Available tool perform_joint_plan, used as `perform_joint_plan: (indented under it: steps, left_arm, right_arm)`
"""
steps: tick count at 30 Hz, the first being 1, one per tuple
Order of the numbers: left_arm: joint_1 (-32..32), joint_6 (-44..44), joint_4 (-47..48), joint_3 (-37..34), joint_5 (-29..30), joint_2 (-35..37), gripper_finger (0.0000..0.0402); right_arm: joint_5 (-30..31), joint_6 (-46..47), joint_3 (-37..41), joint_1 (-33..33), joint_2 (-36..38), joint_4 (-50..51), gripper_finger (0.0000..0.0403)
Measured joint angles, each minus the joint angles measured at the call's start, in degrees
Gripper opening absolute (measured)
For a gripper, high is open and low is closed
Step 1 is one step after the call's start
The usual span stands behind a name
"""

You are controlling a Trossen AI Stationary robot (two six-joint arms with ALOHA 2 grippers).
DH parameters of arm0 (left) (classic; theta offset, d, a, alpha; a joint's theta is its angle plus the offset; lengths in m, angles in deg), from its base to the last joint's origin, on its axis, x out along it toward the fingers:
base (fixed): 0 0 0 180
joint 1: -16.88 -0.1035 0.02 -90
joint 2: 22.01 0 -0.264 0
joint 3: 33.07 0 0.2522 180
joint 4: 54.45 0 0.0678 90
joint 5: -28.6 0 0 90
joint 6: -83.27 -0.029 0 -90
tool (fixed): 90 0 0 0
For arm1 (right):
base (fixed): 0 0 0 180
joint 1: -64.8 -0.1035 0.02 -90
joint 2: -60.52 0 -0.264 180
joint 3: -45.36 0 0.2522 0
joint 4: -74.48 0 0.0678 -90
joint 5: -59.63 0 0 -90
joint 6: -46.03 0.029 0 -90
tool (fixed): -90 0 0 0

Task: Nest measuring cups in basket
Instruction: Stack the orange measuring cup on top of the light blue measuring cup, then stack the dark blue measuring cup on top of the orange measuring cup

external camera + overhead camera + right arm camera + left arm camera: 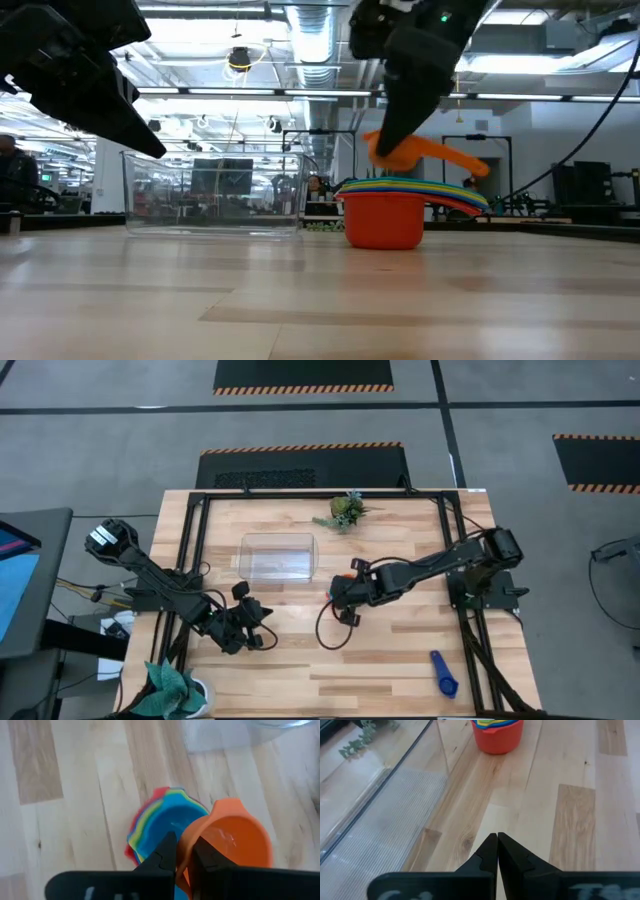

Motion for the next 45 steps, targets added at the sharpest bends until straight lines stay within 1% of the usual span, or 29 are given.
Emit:
perform_joint_plan:
  steps: [6,16,23,30,33,40,45]
  left_arm:
    - [0.0,0.6,0.7,0.0,0.0,0.0,0.0000]
    - [-0.1,0.7,0.5,0.0,0.0,0.0,0.0000]
    - [-0.1,0.8,0.6,0.0,-0.1,0.0,0.0000]
    - [-0.1,0.9,0.6,0.0,-0.1,0.0,0.0000]
    - [-0.1,1.0,0.6,0.0,-0.2,0.0,0.0000]
    - [-0.1,1.0,0.6,0.0,-0.5,0.0,0.0000]
    - [-0.1,1.0,0.6,0.0,-0.5,0.0,0.0000]
  right_arm:
    - [-0.1,-1.0,-0.6,-0.2,-1.6,-0.9,0.0032]
    - [-0.4,-1.1,-0.8,-0.6,-1.3,-0.3,0.0056]
    - [-0.5,-1.1,-0.8,-0.6,-1.3,-0.4,0.0060]
    - [-3.2,-1.5,-0.8,-0.5,-1.4,-0.4,0.0063]
    - [-3.2,-1.5,-0.8,-0.5,-1.5,-0.4,0.0073]
    - [-3.2,-1.1,-0.8,-0.5,-1.5,-0.7,0.0111]
    - [-3.2,-1.1,-0.8,-0.5,-1.5,-0.7,0.0128]
